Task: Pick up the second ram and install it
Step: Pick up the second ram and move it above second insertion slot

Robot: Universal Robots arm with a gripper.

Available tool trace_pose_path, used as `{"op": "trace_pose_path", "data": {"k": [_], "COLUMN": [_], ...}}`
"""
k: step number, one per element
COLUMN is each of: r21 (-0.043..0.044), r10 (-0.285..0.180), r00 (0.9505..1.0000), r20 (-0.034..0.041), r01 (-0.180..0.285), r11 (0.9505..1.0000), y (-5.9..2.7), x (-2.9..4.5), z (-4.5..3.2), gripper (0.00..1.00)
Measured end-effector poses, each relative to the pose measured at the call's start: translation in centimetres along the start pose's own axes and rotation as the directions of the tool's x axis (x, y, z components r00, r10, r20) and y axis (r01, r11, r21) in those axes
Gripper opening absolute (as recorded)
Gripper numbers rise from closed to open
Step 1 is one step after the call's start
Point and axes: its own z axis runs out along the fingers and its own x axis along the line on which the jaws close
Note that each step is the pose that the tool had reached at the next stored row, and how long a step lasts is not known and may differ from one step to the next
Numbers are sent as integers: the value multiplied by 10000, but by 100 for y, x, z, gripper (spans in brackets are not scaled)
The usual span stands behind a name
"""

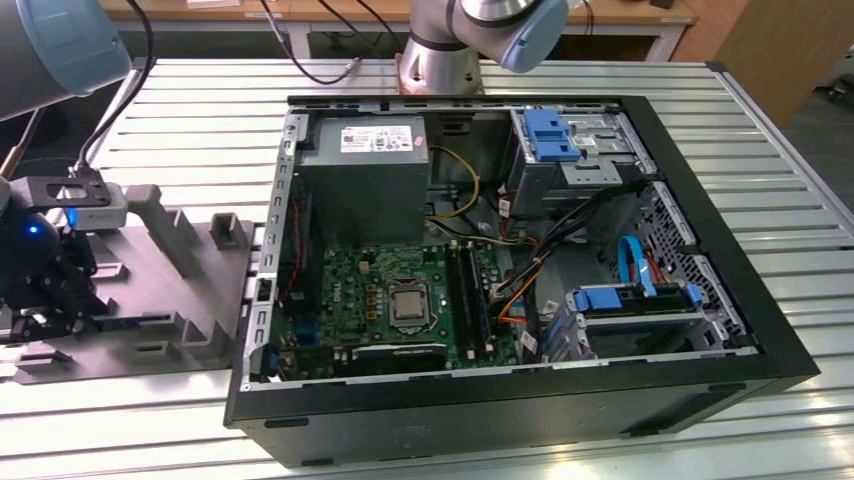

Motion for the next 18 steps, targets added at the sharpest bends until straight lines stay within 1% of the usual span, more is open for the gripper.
{"op": "trace_pose_path", "data": {"k": [2,3,6,8,18], "r21": [0,0,0,3,-1], "r10": [0,0,0,1,1], "r00": [10000,10000,10000,10000,10000], "r20": [0,0,0,7,19], "r01": [0,0,0,-1,-1], "r11": [10000,10000,10000,10000,10000], "y": [0,0,0,1,-9], "x": [0,0,0,13,16], "z": [0,0,1,3,1], "gripper": [28,21,21,21,21]}}
